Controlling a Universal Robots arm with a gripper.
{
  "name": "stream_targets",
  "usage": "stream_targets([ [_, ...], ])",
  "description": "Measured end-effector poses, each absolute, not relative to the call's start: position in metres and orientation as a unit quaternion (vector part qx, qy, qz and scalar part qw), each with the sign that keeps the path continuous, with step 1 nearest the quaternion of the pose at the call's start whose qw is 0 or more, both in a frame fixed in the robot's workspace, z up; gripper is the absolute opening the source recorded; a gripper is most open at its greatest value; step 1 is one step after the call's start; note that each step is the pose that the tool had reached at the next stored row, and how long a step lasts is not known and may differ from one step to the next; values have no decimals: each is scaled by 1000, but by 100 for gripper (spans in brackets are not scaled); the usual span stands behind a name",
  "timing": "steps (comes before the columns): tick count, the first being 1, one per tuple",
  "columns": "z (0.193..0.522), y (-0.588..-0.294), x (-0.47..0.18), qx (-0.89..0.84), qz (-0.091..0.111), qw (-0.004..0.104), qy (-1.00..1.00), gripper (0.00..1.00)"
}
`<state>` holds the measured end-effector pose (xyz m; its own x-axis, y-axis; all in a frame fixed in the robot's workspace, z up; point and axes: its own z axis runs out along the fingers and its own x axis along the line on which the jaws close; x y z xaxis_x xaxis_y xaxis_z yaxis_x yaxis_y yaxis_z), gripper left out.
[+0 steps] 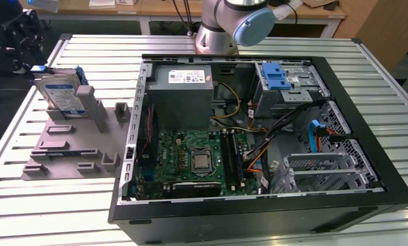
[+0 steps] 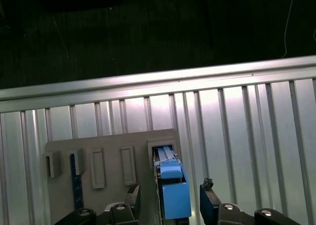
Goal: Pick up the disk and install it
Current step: 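Pick up the disk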
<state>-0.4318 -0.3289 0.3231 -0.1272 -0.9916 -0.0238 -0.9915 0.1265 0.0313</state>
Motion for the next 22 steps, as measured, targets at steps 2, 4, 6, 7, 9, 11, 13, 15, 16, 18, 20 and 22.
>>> stream_targets([
  [2, 322, -328, -432, 661, -20, 1, -750, 59],
  [4, 320, -327, -432, 661, -20, 1, -750, 59],
  [6, 318, -326, -433, 663, -19, 1, -749, 59],
  [7, 316, -326, -433, 664, -20, 1, -748, 59],
  [9, 314, -326, -434, 666, -20, 1, -746, 59],
  [11, 314, -326, -434, 666, -20, 1, -746, 59],
  [13, 314, -326, -434, 666, -20, 1, -746, 59],
  [15, 314, -326, -434, 666, -20, 0, -746, 59],
  [16, 314, -326, -434, 666, -20, 0, -746, 59],
  [18, 314, -326, -434, 666, -20, 1, -746, 59],
  [20, 313, -326, -434, 669, -20, 1, -743, 59],
  [22, 313, -326, -434, 678, -20, 1, -735, 59],
])
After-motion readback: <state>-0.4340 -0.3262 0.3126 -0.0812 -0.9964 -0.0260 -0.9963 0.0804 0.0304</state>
